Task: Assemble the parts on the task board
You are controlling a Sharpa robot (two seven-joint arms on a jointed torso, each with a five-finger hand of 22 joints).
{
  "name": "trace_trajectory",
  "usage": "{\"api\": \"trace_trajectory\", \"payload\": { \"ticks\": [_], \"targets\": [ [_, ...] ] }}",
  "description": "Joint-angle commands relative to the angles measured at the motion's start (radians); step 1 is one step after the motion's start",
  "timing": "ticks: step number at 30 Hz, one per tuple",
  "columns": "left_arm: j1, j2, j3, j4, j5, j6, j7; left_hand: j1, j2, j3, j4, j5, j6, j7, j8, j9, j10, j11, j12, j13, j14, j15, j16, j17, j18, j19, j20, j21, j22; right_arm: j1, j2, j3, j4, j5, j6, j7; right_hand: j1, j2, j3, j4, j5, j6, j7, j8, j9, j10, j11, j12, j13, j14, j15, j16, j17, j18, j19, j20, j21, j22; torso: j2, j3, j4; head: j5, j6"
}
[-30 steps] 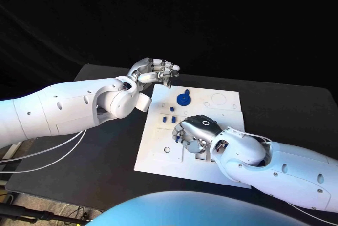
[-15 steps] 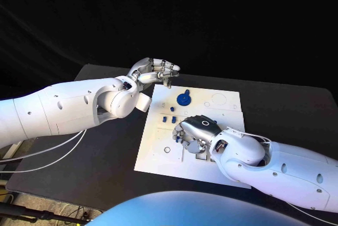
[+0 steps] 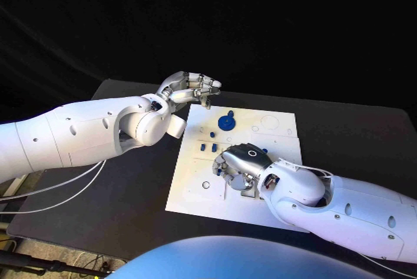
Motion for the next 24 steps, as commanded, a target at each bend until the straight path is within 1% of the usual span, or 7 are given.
{"api": "trace_trajectory", "payload": {
  "ticks": [1, 6, 9, 12, 13, 19, 24],
  "targets": [
    [0.001, 0.001, 0.001, 0.002, 0.005, 0.017, 0.004, -0.001, 0.000, -0.005, 0.001, 0.002, -0.006, 0.013, -0.004, 0.001, -0.006, 0.001, 0.004, 0.001, -0.007, -0.002, 0.004, 0.001, 0.013, -0.002, 0.005, -0.003, 0.001, -0.002, -0.001, -0.001, 0.000, -0.030, -0.001, -0.016, -0.002, 0.009, 0.004, 0.001, 0.003, 0.001, 0.005, 0.004, 0.001, 0.037, -0.042, 0.000, 0.001, 0.036, -0.006, 0.005, -0.001, -0.004, 0.000, -0.001, -0.004, 0.124, 0.000, 0.0001, -0.0001, 0.000, 0.000],
    [0.001, 0.001, 0.001, 0.002, 0.005, 0.018, 0.003, 0.000, 0.001, -0.006, 0.001, 0.002, -0.008, 0.014, -0.003, 0.003, -0.010, 0.001, 0.007, 0.003, -0.008, -0.001, 0.006, 0.002, 0.013, -0.003, 0.006, -0.003, 0.002, -0.002, 0.002, -0.001, 0.000, -0.030, 0.025, -0.011, -0.003, 0.008, 0.004, 0.000, 0.004, 0.001, 0.005, 0.004, 0.001, 0.038, -0.042, 0.000, 0.002, 0.036, -0.006, 0.005, -0.001, -0.004, 0.000, -0.001, -0.004, 0.124, 0.000, -0.0004, -0.0003, -0.001, 0.000],
    [0.001, 0.001, 0.001, 0.002, 0.005, 0.019, 0.003, 0.000, 0.001, -0.006, 0.001, 0.002, -0.008, 0.014, -0.003, 0.003, -0.010, 0.001, 0.007, 0.003, -0.008, -0.001, 0.006, 0.002, 0.013, -0.003, 0.006, -0.003, 0.002, -0.002, 0.004, -0.001, -0.003, -0.027, 0.048, -0.012, -0.014, 0.002, -0.002, -0.001, 0.000, -0.003, 0.008, 0.003, 0.003, 0.033, -0.040, -0.005, 0.004, 0.035, -0.004, 0.005, -0.004, -0.003, -0.004, 0.001, -0.009, 0.122, 0.000, -0.0005, -0.0002, -0.002, 0.000],
    [0.001, 0.001, 0.001, 0.003, 0.005, 0.019, 0.002, 0.000, 0.001, -0.007, 0.001, 0.001, -0.009, 0.014, -0.003, 0.003, -0.011, 0.002, 0.007, 0.003, -0.008, -0.001, 0.006, 0.002, 0.013, -0.003, 0.006, -0.003, 0.002, -0.002, 0.005, -0.001, -0.007, -0.023, 0.064, -0.015, -0.030, -0.002, -0.026, 0.000, -0.003, -0.021, 0.015, -0.004, 0.007, 0.017, -0.035, -0.016, 0.006, 0.034, 0.001, 0.006, -0.010, -0.001, -0.009, 0.005, -0.016, 0.118, 0.000, -0.0008, 0.0003, -0.002, 0.000],
    [0.001, 0.000, 0.001, 0.003, 0.005, 0.020, 0.002, 0.000, 0.001, -0.007, 0.001, 0.001, -0.009, 0.014, -0.003, 0.003, -0.011, 0.002, 0.007, 0.003, -0.008, -0.001, 0.006, 0.002, 0.013, -0.003, 0.006, -0.003, 0.002, -0.002, 0.005, -0.001, -0.008, -0.021, 0.067, -0.015, -0.046, -0.007, -0.047, 0.007, 0.011, -0.038, 0.016, -0.013, 0.006, 0.005, -0.032, -0.023, 0.007, 0.032, 0.005, 0.004, -0.016, 0.001, -0.015, 0.008, -0.025, 0.112, 0.000, -0.0008, 0.0003, -0.002, 0.000],
    [0.001, 0.000, 0.001, 0.002, 0.005, 0.021, 0.000, 0.000, 0.001, -0.007, 0.001, 0.001, -0.009, 0.014, -0.003, 0.003, -0.011, 0.002, 0.007, 0.003, -0.008, -0.001, 0.006, 0.002, 0.013, -0.003, 0.006, -0.003, 0.002, -0.002, 0.004, -0.001, -0.010, -0.018, 0.066, -0.015, -0.066, -0.022, -0.086, 0.017, 0.016, -0.083, 0.015, -0.045, -0.003, -0.029, -0.026, -0.040, 0.008, 0.026, 0.009, -0.002, -0.035, 0.007, -0.031, 0.014, -0.051, 0.096, 0.000, -0.0004, 0.0001, -0.002, 0.000],
    [0.001, 0.000, 0.001, 0.002, 0.005, 0.022, -0.001, 0.000, 0.001, -0.007, 0.001, 0.001, -0.009, 0.014, -0.003, 0.003, -0.011, 0.002, 0.007, 0.003, -0.008, -0.001, 0.006, 0.002, 0.013, -0.003, 0.006, -0.003, 0.002, -0.002, 0.002, -0.001, -0.007, -0.018, 0.052, -0.017, -0.066, -0.023, -0.090, 0.018, 0.016, -0.090, 0.015, -0.052, -0.005, -0.039, -0.025, -0.044, 0.007, 0.025, 0.010, -0.001, -0.036, 0.007, -0.031, 0.014, -0.053, 0.095, 0.000, -0.0002, 0.0004, -0.002, 0.000]
  ]
}}
